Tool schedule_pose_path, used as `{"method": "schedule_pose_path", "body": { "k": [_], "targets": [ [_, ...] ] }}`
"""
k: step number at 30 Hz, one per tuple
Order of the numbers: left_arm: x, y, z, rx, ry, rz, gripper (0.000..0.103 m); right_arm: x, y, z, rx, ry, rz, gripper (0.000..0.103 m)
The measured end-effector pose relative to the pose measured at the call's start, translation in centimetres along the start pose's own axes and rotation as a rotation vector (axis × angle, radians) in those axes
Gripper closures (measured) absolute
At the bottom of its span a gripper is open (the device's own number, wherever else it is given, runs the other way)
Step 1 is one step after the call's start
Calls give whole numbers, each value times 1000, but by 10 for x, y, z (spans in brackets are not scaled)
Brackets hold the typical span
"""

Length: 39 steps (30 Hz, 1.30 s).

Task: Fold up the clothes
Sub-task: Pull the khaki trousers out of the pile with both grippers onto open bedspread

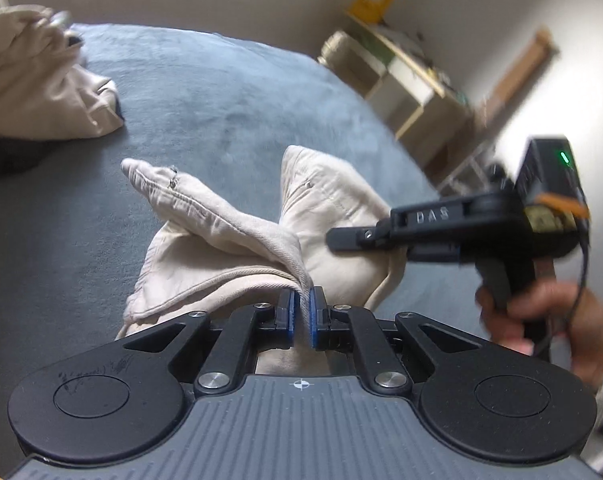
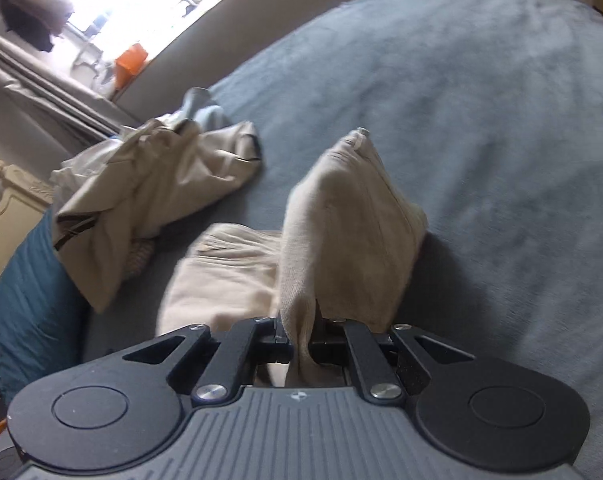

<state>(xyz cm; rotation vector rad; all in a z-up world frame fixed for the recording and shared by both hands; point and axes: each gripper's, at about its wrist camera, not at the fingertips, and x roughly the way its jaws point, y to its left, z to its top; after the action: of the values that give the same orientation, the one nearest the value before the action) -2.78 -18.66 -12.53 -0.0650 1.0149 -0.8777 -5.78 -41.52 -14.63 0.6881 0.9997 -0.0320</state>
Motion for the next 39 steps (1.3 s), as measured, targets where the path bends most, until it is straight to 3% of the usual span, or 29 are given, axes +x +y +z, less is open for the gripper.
{"method": "schedule_pose_path", "body": {
  "k": [7, 12, 14, 20, 21, 24, 29, 34, 36, 39],
  "targets": [
    [10, 16, -18, -35, 126, 102, 88, 10, -59, -15, 102, 63, -46, 96],
    [1, 36, -29, -191, 156, 141, 43, 20, -89, -24, 168, 107, -48, 94],
    [-6, 42, -32, -270, 136, 151, 34, 24, -97, -26, 191, 126, -42, 92],
    [-40, 54, -46, -496, -3, 200, 11, 32, -123, -33, 329, 163, -19, 69],
    [-46, 55, -49, -531, -30, 209, 11, 33, -127, -34, 351, 164, -16, 61],
    [-63, 54, -49, -562, -99, 240, 11, 31, -137, -40, 400, 168, -8, 56],
    [-74, 42, -30, -457, -204, 235, 8, 20, -152, -52, 491, 141, 38, 49],
    [-33, 45, 4, -364, -132, 240, 9, 2, -168, -59, 601, 22, 86, 37],
    [-10, 51, 18, -347, -68, 251, 18, -2, -177, -61, 664, -20, 98, 34],
    [14, 66, 34, -358, -17, 228, 22, 2, -186, -60, 711, -30, 74, 34]
  ]
}}
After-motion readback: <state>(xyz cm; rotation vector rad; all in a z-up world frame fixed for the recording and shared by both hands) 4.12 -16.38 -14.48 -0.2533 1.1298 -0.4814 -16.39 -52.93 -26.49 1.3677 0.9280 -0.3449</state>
